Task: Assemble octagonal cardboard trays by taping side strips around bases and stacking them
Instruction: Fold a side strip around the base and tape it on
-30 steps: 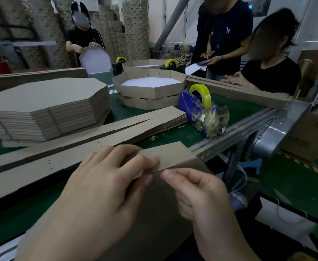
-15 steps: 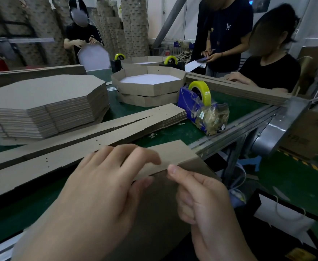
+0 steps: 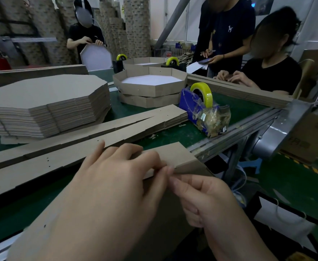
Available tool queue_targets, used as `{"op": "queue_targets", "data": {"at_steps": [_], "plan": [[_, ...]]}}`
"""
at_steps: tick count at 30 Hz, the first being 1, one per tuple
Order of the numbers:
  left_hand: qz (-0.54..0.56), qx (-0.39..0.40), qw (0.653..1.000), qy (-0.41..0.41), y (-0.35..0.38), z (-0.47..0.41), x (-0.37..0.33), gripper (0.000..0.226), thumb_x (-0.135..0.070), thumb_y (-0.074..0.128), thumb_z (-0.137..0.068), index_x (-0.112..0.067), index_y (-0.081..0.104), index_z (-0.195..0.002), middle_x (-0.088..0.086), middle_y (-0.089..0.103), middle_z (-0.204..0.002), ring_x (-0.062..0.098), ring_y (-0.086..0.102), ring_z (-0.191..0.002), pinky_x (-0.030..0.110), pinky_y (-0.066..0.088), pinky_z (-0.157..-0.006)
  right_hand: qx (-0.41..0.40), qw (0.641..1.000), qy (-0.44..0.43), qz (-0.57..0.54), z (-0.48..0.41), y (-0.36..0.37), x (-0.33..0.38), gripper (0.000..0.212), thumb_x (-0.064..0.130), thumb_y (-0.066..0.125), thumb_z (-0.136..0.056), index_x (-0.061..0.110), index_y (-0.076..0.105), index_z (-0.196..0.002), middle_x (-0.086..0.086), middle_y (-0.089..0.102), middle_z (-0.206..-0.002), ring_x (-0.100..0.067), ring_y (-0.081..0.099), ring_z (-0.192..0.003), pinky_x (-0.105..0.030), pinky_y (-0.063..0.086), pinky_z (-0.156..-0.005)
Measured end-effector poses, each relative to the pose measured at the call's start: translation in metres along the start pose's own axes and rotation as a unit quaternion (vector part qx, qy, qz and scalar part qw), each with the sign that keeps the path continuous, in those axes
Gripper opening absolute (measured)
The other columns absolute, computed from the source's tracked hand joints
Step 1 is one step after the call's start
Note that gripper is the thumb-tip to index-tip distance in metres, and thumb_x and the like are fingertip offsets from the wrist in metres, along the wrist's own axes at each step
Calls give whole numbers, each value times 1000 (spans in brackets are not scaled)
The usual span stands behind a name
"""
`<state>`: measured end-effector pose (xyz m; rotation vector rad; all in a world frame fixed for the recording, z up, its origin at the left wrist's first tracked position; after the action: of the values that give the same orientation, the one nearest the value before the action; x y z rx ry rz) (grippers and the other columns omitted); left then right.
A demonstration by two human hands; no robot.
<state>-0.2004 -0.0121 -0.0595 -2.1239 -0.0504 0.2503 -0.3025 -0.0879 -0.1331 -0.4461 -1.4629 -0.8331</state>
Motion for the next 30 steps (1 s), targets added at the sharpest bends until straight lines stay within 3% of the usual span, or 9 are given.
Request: {"op": "queue_targets", "data": {"at_steps": [3,5,13,17,21,23,25,28,30], "plan": [[-6,-46,999,-14,2,-4,-4,21,-46,59,-83,-34,57,-66,-12,67,-82,19,63,-69,17,29,-55,9,1000,-1,14,0,-1,2,34,47,68,-42,26,79,-67,6,36,-38,-3,27,-30,-15,21,-33],[-2,-55,998,-11,2,-4,-4,19,-47,61,-78,-34,58,-65,-12,67,-83,19,64,-69,18,22,-53,14,1000,3,22,-1,-4,3,32,46,69,-44,25,78,-67,5,37,-38,-3,28,-30,-14,22,-34],[7,-57,998,-4,3,-5,-1,20,-52,55,-77,-36,59,-65,-15,68,-87,18,65,-74,19,28,-51,13,990,92,109,-4,-14,-20,20,35,77,-68,15,76,-67,4,38,-41,-6,29,-32,-16,23,-36],[-26,-37,999,13,5,-6,-1,15,-49,66,-79,-37,62,-72,-11,68,-88,19,65,-76,19,24,-52,-165,970,-138,115,-2,-41,0,29,48,73,-75,21,72,-65,7,39,-42,-5,34,-40,-17,29,-44],[-70,6,997,24,12,-5,-3,25,-48,72,-62,-36,65,-83,-6,66,-88,23,65,-75,27,35,-53,-228,846,-385,290,1,-32,34,12,24,61,-86,23,73,-89,11,58,-80,-4,56,-77,-12,40,-68],[-97,12,995,22,15,-4,-4,43,-46,82,-51,-32,65,-88,-3,65,-89,25,65,-76,33,44,-55,-191,792,-415,404,-6,-20,38,26,29,54,-90,23,71,-109,7,57,-104,-11,52,-105,-26,41,-88],[-113,-6,993,36,15,-2,-6,54,-43,87,-46,-27,67,-94,-1,67,-92,28,66,-80,41,51,-67,-135,780,-403,459,-17,-11,38,34,35,46,-95,26,68,-119,10,58,-116,-10,49,-117,-37,38,-98],[-107,-40,992,60,8,6,7,47,-50,72,-63,-26,67,-104,-2,67,-108,26,65,-100,58,37,-102,-104,778,-406,467,-23,-8,36,39,39,40,-99,22,68,-119,12,62,-113,-9,51,-115,-40,41,-95],[-34,-42,998,11,4,20,34,56,-66,56,-69,-37,60,-116,-13,60,-123,20,60,-111,60,37,-102,-101,785,-405,458,-25,-18,35,43,44,40,-98,20,67,-120,10,61,-112,-12,51,-114,-35,42,-95]]}}
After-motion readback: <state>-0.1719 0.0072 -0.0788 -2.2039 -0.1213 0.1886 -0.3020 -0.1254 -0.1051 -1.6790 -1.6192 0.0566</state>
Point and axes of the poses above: each hand's wrist, its own z-axis away from the middle knuckle, its own y-axis out of the palm, x = y × z, the point moved 5 cm from there along -z, towards the middle knuckle
